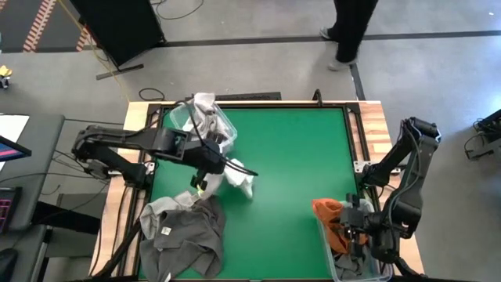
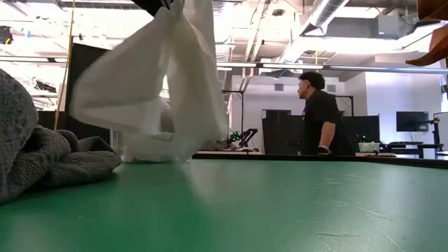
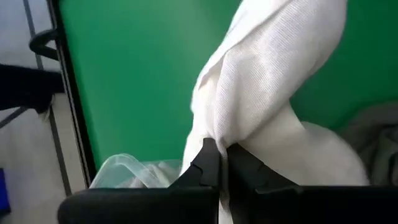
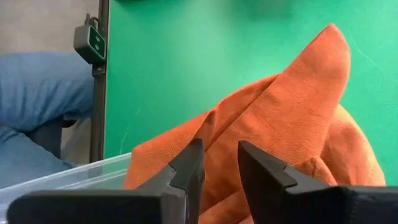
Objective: Sort towels by color in basket
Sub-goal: Put the white towel into the top transparent bin
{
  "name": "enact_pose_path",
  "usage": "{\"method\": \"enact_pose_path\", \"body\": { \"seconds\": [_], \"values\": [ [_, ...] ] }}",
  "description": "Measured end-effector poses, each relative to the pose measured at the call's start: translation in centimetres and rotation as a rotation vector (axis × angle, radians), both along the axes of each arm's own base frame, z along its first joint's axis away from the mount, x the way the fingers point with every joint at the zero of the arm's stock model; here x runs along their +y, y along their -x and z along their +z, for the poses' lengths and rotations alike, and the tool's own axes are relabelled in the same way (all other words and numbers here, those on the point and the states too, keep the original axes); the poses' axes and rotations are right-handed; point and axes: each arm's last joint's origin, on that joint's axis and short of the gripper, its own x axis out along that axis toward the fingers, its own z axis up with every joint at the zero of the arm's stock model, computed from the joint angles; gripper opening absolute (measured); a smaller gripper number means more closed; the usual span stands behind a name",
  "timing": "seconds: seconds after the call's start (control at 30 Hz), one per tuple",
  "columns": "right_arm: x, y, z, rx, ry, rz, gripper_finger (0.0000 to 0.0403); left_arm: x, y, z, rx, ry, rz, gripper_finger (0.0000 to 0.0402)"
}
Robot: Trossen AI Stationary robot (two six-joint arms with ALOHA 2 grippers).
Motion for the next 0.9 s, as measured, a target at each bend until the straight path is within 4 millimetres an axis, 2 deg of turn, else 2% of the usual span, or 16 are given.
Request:
{"method": "enact_pose_path", "body": {
  "seconds": [0.13,0.27,0.5,0.7,0.9],
  "values": [
    [0.2,-0.1,-0.3,0.008,0.017,0.0,0.0128,-1.0,0.1,0.1,-0.005,-0.057,-0.034,0.0001],
    [0.3,-0.1,-0.3,0.005,0.006,0.0,0.0128,-0.9,0.1,1.4,-0.059,-0.167,0.016,0.0],
    [0.4,-0.2,-0.3,0.002,-0.008,0.001,0.0128,0.5,0.6,5.2,-0.181,-0.395,0.209,0.0],
    [0.4,-0.2,-0.3,0.002,-0.009,0.002,0.0128,2.1,1.9,8.2,-0.235,-0.599,0.433,0.0],
    [0.4,-0.2,-0.3,0.002,-0.01,0.002,0.0128,3.9,3.8,9.1,-0.252,-0.648,0.62,0.0]
  ]
}}
